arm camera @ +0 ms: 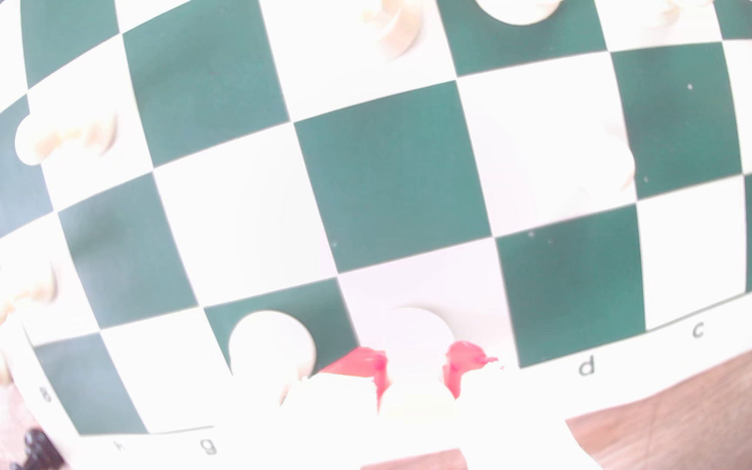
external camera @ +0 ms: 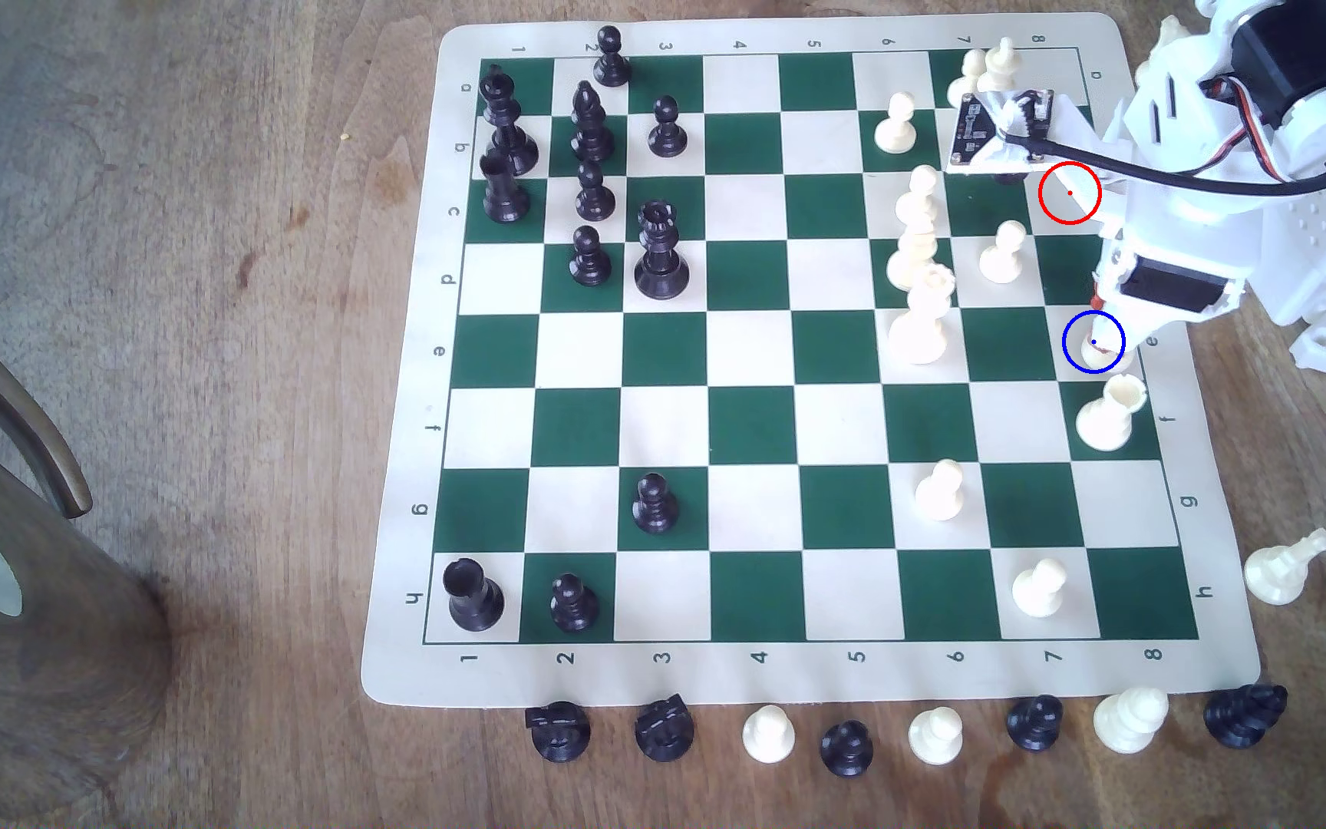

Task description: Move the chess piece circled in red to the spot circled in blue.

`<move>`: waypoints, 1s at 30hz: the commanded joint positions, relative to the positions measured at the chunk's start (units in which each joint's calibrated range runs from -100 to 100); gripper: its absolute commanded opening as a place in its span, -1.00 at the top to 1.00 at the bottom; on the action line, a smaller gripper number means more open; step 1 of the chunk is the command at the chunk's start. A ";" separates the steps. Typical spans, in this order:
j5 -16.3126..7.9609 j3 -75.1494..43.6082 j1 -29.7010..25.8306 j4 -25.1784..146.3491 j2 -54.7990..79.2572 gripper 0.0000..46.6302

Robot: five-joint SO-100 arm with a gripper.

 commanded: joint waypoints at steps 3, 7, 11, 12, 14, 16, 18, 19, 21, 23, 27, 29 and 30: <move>0.10 1.26 0.39 -1.54 -3.03 0.99; 0.44 1.26 1.17 -1.54 -3.20 0.99; 1.07 1.17 2.19 -1.54 -3.37 0.99; 1.12 1.26 2.27 -1.54 -3.28 0.99; 1.37 1.44 2.74 -1.54 -2.69 0.99; 1.51 1.53 3.29 -1.54 -2.52 0.99; 1.51 1.53 3.76 -1.70 -2.60 0.99; 1.51 1.53 3.76 -1.70 -2.69 0.92; 1.22 1.53 3.76 -2.03 -2.86 0.61; 1.12 1.71 3.83 -2.52 -3.54 0.39; 1.22 2.17 4.07 -2.03 -5.74 0.24; 1.37 2.44 4.15 -1.95 -6.08 0.22; 1.42 2.53 4.15 -1.95 -6.08 0.21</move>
